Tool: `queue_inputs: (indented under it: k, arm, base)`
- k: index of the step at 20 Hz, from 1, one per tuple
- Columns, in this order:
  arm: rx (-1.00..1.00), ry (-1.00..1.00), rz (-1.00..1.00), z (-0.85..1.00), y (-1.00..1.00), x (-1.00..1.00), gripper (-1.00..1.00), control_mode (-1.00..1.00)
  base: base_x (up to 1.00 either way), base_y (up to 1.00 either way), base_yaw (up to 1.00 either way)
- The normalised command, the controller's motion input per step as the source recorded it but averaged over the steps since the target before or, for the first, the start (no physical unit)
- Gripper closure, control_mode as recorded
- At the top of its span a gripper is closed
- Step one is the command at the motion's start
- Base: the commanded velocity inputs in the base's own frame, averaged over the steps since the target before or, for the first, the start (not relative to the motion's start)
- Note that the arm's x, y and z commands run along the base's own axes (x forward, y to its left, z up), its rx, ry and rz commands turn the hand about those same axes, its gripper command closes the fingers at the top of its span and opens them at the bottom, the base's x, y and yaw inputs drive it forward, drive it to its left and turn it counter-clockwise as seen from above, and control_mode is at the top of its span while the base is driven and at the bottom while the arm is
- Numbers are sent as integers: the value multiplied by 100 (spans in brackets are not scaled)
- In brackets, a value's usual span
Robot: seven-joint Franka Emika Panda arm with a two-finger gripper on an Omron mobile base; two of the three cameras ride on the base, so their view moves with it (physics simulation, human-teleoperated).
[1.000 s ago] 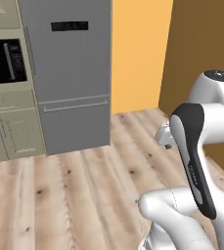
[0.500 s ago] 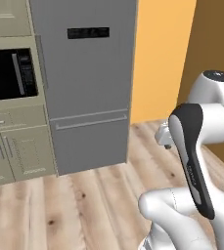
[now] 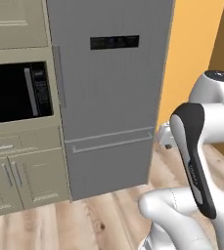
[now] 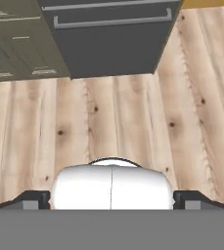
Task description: Navigate to the stand mixer.
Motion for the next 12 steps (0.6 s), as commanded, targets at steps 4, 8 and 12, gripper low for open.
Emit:
queue_inputs:
  k: [4, 8, 12]
  arm:
    - [0, 0, 0, 0, 0, 0, -100, 100]
    - [0, 0, 0, 0, 0, 0, -100, 100]
    - [0, 0, 0, 0, 0, 0, -100, 100]
  base:
    - [100, 90, 0]
    - [97, 100, 0]
    - [73, 100, -2]
